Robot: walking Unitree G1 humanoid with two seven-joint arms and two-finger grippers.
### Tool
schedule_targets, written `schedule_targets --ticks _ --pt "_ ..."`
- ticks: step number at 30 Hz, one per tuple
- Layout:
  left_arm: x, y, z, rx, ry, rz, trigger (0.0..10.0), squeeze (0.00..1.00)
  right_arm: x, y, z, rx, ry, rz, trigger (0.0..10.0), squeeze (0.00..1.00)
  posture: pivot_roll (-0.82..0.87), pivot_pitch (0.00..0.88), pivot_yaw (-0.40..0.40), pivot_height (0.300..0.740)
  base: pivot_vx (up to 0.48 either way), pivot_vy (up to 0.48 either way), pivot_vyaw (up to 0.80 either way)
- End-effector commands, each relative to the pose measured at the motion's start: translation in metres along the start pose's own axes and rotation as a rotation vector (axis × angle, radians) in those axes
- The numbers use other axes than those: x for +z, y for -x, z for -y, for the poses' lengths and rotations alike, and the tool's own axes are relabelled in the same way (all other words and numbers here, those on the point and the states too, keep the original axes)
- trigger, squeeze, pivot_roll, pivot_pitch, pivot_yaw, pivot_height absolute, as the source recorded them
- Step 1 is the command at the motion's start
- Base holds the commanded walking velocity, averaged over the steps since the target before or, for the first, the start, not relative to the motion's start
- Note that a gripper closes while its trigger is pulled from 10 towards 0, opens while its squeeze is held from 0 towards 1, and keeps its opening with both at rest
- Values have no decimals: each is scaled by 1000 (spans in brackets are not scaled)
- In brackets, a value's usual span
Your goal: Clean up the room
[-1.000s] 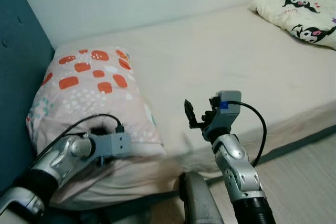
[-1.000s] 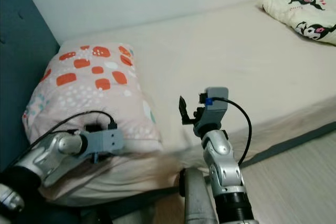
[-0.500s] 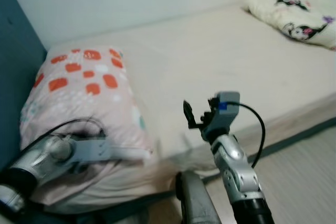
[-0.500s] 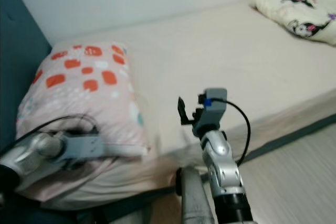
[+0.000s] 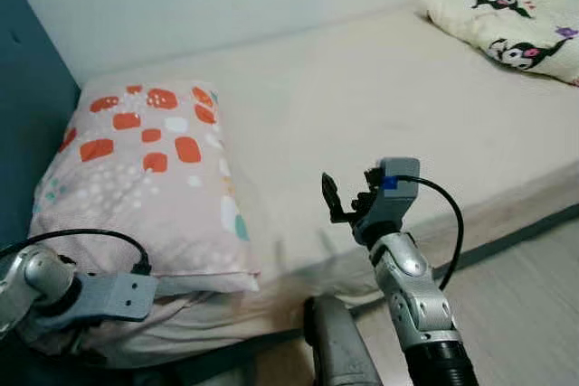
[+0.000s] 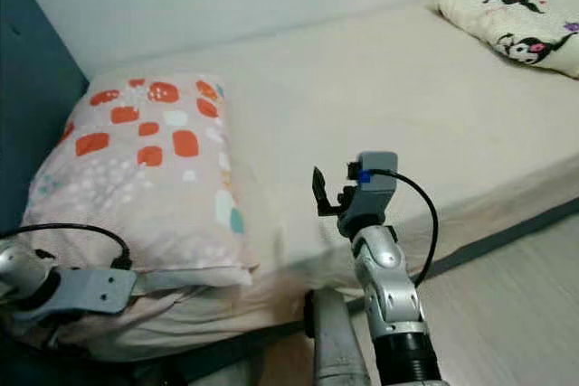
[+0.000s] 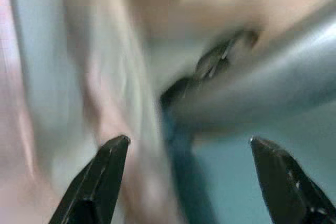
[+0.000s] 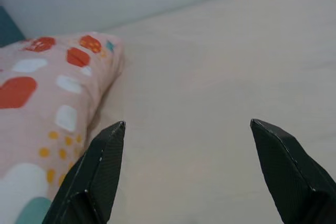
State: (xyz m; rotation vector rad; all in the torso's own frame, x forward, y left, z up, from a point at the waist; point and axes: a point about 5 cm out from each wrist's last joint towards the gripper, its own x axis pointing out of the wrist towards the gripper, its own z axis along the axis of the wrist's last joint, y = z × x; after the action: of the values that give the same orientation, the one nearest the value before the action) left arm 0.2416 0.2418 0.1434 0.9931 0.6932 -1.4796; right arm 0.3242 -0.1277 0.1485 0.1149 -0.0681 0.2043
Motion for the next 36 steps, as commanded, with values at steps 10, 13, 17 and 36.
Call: schedule_targets --ticks 10,13,17,36 --pt "66 65 -61 395 138 914 10000 0 1 0 4 17 -83 10 10000 0 -244 124 40 559 0 0 0" --pt "60 56 -96 688 447 1122 10000 0 -1 0 12 -3 -79 0 10000 0 -244 122 32 569 0 0 0" --pt "55 15 -115 877 842 1200 10000 0 -7 1 17 -17 -64 -24 10000 0 -248 120 20 584 0 0 0" --pt "-2 -79 -85 1135 1349 884 10000 0 -38 6 19 8 -21 -128 10000 0 -200 91 17 643 -126 0 0"
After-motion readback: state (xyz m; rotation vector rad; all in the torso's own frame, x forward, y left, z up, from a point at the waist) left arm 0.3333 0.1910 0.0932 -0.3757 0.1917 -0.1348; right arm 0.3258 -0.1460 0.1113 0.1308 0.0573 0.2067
